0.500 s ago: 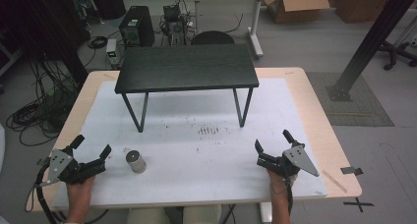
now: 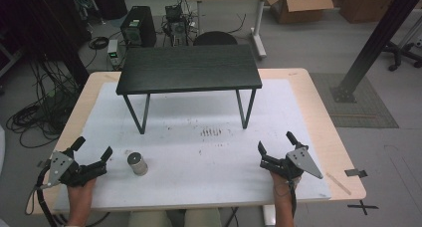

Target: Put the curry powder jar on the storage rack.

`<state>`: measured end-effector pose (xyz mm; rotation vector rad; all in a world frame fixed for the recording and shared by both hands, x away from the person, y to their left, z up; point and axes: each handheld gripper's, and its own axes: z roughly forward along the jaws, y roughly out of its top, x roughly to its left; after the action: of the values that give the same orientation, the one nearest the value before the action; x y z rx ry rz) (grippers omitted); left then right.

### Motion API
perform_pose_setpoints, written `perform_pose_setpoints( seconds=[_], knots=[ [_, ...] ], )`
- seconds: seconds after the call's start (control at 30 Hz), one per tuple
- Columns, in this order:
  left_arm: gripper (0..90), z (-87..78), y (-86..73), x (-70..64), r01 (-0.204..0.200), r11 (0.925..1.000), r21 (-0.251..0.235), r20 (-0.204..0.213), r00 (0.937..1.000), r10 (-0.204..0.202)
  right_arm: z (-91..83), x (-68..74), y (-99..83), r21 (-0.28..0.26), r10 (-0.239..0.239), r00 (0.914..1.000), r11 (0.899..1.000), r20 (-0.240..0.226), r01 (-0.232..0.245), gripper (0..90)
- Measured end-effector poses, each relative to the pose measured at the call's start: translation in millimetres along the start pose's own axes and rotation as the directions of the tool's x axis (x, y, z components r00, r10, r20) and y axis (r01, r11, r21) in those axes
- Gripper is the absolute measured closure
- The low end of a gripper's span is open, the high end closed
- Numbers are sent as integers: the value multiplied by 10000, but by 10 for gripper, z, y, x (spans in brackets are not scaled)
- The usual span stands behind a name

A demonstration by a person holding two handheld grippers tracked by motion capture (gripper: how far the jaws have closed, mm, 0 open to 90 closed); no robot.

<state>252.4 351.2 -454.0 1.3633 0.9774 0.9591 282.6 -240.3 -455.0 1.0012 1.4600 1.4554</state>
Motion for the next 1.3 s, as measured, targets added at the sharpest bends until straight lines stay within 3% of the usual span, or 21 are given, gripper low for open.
perform_pose_setpoints(
  seconds=[0.57, 0.93, 1.3],
  knots=[
    [2, 2, 2, 9, 102, 9999, 10, 1, 9999, -102, 0, -3, 0, -25, 27, 10000, 10000, -5, -27, 0],
    [5, -17, 4, 52, 532, 9984, -192, 73, 9986, -531, -4, -3, -1, -56, 18, 10000, 10000, -26, -18, 0],
    [5, -73, 164, 35, 644, 9969, -442, 374, 9973, -628, -6, -2, -1, -68, 19, 10000, 10000, -28, -19, 0]
  ],
)
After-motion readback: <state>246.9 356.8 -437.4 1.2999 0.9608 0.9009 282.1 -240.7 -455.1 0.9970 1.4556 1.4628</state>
